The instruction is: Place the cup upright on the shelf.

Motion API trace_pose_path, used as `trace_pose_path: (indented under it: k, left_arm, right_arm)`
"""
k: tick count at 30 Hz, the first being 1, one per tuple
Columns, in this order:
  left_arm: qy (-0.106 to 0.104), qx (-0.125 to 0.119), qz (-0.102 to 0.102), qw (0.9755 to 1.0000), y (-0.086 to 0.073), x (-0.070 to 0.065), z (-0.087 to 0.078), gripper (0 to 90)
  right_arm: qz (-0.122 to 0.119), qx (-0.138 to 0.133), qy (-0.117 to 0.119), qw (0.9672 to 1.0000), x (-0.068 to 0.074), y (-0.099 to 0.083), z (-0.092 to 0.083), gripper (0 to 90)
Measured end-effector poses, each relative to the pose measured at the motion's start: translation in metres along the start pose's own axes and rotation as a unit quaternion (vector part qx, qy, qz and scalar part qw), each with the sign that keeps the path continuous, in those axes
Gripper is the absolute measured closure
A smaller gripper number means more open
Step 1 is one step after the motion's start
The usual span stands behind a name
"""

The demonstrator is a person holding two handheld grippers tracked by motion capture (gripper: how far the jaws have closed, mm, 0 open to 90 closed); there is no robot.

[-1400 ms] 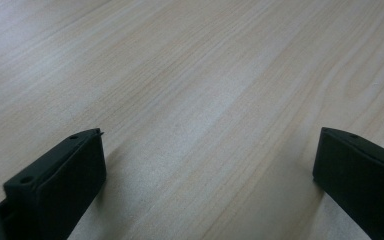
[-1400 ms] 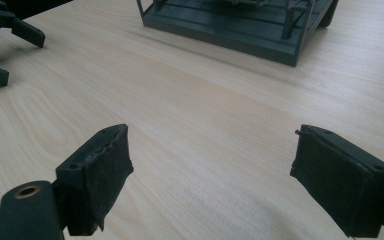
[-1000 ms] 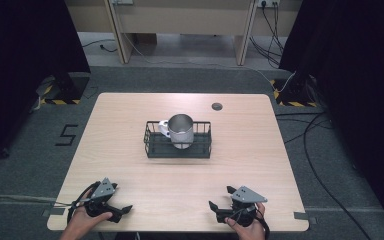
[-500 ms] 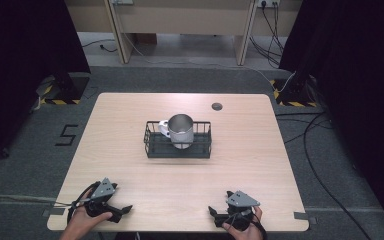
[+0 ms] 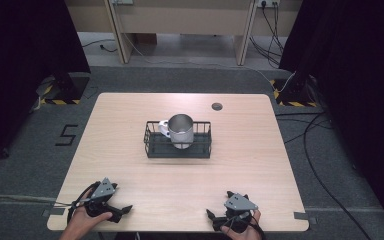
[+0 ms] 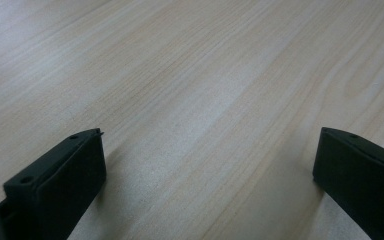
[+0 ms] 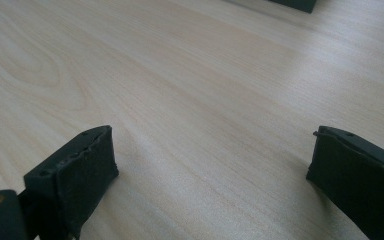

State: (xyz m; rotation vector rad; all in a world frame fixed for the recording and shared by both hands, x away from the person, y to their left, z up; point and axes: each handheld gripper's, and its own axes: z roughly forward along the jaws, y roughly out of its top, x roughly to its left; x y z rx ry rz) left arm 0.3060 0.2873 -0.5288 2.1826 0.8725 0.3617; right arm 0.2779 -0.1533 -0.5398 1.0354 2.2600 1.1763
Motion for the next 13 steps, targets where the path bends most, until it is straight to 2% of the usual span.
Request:
trace_pose_path:
  k: [13]
  left_arm:
    - [0.001, 0.000, 0.000, 1.0000, -0.0002, -0.0003, -0.0003, 0.0]
  right_arm:
    - [0.000, 0.003, 0.000, 1.0000, 0.0001, 0.0006, -0.0002, 4.9]
